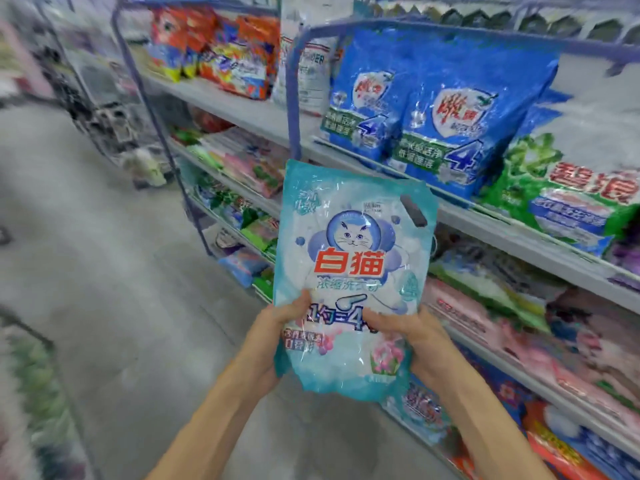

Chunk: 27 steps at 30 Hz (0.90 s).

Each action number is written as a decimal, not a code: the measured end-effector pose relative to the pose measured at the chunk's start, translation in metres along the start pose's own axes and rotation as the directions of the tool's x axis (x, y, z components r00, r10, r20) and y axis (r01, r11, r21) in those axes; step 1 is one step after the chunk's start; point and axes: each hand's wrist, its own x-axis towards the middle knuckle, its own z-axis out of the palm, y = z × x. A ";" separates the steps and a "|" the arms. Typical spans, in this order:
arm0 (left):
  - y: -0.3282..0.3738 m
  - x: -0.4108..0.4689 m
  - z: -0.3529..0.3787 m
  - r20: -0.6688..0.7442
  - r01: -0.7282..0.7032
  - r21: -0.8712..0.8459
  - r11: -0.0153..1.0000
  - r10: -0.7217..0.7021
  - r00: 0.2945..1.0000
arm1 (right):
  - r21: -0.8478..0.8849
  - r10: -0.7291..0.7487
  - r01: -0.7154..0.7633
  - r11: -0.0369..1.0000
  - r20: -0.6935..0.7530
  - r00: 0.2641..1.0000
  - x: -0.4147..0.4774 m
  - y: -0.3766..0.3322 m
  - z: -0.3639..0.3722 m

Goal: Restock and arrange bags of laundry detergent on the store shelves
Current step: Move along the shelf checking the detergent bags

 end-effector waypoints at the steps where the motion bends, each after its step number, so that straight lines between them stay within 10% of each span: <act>1: 0.014 0.004 -0.013 0.010 -0.009 -0.006 1.000 0.009 1.000 | -0.018 -0.021 0.021 1.000 0.010 1.000 0.009 -0.001 0.018; 27: 0.321 0.231 -0.218 -0.021 -0.205 0.165 0.965 0.212 0.977 | -0.154 -0.144 0.150 0.977 0.053 0.988 0.326 -0.045 0.299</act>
